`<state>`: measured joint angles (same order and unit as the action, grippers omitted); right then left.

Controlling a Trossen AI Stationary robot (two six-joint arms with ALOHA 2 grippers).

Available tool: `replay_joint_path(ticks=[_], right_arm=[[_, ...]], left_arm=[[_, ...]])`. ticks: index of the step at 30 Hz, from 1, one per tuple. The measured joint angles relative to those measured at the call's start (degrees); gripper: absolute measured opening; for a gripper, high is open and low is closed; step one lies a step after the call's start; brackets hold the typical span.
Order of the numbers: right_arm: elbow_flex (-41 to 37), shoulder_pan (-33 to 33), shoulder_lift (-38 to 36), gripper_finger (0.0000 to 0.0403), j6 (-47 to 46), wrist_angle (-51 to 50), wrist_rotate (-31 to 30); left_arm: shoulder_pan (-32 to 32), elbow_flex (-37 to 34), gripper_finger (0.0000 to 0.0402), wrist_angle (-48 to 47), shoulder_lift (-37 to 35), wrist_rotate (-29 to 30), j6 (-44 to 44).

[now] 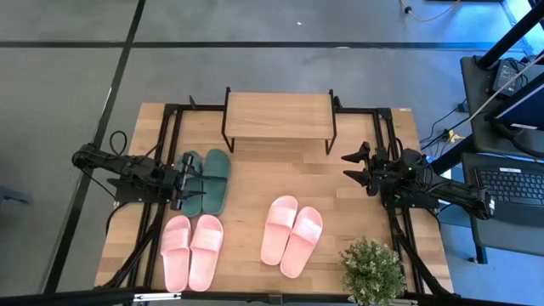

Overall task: Pick and place slides into the shelf
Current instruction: Put the green slide on the shelf

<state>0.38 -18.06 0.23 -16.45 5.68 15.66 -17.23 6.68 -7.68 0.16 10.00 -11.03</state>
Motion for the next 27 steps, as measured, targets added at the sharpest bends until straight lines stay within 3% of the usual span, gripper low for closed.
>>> replay_joint_path(ticks=[14,20,27], right_arm=[[-0.02,0.0,0.02,0.0277,-2.86,0.01,0.0],[0.0,0.0,0.02,0.0277,-2.86,0.09,-0.46],[0.0,-0.02,0.02,0.0277,-2.88,0.17,-6.2]], left_arm=[[-0.01,0.0,0.0192,3.32,0.01,-0.37,4.24],[0.0,0.39,0.0192,2.97,1.23,11.53,-1.89],[0.02,5.66,0.0192,3.15,10.05,13.69,-6.62]])
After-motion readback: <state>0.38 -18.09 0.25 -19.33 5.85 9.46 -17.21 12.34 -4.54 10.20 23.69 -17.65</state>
